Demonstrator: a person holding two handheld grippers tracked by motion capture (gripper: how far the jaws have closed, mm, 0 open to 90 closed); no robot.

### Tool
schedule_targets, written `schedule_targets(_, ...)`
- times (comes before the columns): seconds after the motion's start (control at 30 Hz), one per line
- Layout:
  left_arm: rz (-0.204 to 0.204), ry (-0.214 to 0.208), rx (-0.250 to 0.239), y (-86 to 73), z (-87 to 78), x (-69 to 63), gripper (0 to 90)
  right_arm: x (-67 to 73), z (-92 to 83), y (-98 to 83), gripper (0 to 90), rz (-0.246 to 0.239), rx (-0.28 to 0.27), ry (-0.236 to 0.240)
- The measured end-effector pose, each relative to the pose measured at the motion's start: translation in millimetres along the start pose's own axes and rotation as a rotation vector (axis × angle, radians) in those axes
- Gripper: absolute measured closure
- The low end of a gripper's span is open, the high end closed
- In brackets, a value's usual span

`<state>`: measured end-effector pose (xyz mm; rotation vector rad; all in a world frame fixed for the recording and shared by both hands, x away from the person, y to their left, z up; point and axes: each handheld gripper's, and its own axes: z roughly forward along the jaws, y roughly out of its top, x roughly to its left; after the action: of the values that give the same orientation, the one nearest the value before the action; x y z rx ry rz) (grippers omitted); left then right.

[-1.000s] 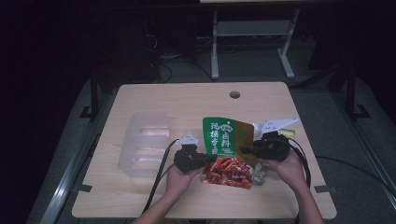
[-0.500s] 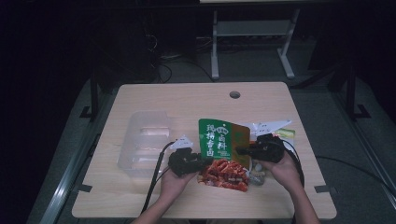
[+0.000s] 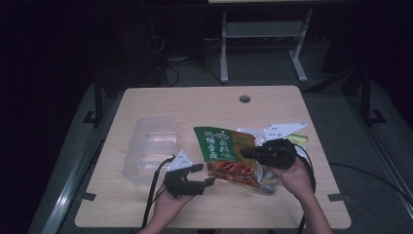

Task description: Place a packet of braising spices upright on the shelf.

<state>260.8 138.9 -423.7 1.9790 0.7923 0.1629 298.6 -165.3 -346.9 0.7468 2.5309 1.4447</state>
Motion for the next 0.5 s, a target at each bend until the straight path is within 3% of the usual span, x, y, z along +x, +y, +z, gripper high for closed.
schedule_targets(0.23,0.044,0.006,0.011,-13.4,-14.5,-3.6,30.0,1.2,0.4,20.6,90.0,-0.005,-0.035,-0.014)
schedule_targets(0.5,0.025,-0.018,-0.020,-21.9,-19.9,-1.7,29.6,-7.9,15.5,47.9,90.0,0.005,-0.002,-0.034)
